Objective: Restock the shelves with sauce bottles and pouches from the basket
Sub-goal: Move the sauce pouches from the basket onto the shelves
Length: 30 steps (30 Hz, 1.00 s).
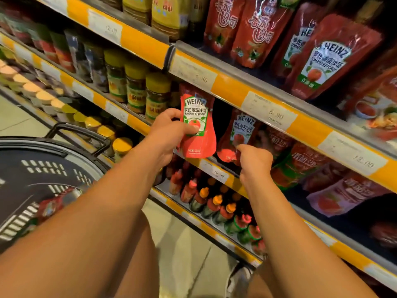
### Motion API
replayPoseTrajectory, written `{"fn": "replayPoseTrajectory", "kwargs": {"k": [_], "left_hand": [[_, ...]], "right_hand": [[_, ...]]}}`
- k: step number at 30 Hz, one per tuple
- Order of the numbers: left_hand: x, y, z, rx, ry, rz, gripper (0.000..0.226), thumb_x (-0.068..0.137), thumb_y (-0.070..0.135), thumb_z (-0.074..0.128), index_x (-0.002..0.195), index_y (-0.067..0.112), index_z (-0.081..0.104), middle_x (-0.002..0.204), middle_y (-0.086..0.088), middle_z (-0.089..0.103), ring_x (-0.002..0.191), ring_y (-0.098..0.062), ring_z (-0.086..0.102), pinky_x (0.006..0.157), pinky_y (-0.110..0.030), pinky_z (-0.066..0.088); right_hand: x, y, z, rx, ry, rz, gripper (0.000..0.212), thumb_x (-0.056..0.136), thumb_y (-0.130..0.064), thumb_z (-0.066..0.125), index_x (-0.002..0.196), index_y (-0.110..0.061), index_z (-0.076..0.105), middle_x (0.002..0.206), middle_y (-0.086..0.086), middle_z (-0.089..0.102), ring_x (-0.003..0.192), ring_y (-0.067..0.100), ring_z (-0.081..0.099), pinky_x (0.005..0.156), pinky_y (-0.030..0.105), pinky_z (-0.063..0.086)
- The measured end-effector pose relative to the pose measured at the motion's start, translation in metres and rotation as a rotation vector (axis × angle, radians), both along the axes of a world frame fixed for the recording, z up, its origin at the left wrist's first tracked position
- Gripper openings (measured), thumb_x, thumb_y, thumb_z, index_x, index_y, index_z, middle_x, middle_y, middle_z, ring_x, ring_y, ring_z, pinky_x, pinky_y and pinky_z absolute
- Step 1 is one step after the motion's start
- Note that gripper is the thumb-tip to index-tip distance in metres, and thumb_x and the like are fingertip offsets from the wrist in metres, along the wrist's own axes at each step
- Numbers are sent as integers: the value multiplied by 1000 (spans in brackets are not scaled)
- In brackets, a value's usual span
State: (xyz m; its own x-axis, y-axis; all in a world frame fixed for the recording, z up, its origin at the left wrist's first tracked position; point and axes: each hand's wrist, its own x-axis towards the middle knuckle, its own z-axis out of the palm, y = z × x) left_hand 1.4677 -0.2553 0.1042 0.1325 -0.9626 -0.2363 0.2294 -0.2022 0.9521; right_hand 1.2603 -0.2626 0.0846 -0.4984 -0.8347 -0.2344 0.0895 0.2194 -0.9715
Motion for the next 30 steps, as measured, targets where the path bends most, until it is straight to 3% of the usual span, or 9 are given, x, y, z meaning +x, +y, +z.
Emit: {"fn": "replayPoseTrajectory", "kwargs": {"k": [3,7,9,11,15,19,22,26,30], "left_hand": [[-1,-8,-5,-44,-38,2,32,78,-2,81,103,13,67,93,-9,80,82,-27,76,55,-28,54],[-6,-16,-11,-66,-48,-19,32,79,-3,81,102,13,65,96,-10,79,89,-28,78,77,-43,63],[-8,-21,-16,-75,-53,-19,31,80,-4,81,99,14,63,94,-10,79,87,-26,78,78,-45,64],[-10,-25,-19,-90,-48,-14,32,81,-5,81,97,14,61,93,-10,79,85,-24,78,76,-45,65],[-18,-31,-24,-119,-12,-8,38,82,-6,80,104,17,59,100,-8,79,90,-22,78,80,-45,64],[-25,-37,-29,-145,11,-3,41,83,-7,79,104,19,56,105,-8,78,96,-23,77,80,-43,64],[-29,-42,-32,-167,27,-17,42,82,-8,78,106,18,56,100,-4,79,90,-17,78,71,-33,63],[-33,-47,-36,-196,-61,-33,44,81,-7,79,108,20,59,103,-3,78,95,-16,76,81,-38,64],[-36,-52,-42,-224,-158,-52,44,79,-8,81,101,24,59,98,-1,77,87,-8,75,77,-28,63]], "right_hand": [[4,-8,-10,-62,17,14,30,83,-13,85,82,-31,61,75,-24,62,65,-3,57,49,13,44],[13,-17,-19,-199,151,53,49,84,-9,84,92,-48,55,77,-44,62,75,-23,61,63,0,47],[14,-22,-26,-243,191,15,46,85,-11,84,104,-44,59,102,-32,66,94,-10,66,84,14,53],[14,-25,-32,-242,232,-18,53,86,-13,83,131,-29,60,127,-14,65,116,10,63,99,27,47],[13,-36,-42,-264,398,-9,49,95,-13,73,139,-17,54,129,-9,63,119,9,58,96,16,43],[20,-45,-45,-144,487,21,58,102,-9,58,155,-19,36,156,0,45,129,1,39,104,14,26],[21,-50,-48,-144,551,19,54,99,-4,54,149,-17,40,151,2,51,136,15,49,113,29,39],[21,-55,-44,-118,614,-9,59,97,-1,56,152,-14,39,152,7,50,140,23,48,113,27,36],[23,-54,-39,-184,594,-1,61,96,1,58,154,-8,39,152,12,51,141,24,48,118,39,38]]}}
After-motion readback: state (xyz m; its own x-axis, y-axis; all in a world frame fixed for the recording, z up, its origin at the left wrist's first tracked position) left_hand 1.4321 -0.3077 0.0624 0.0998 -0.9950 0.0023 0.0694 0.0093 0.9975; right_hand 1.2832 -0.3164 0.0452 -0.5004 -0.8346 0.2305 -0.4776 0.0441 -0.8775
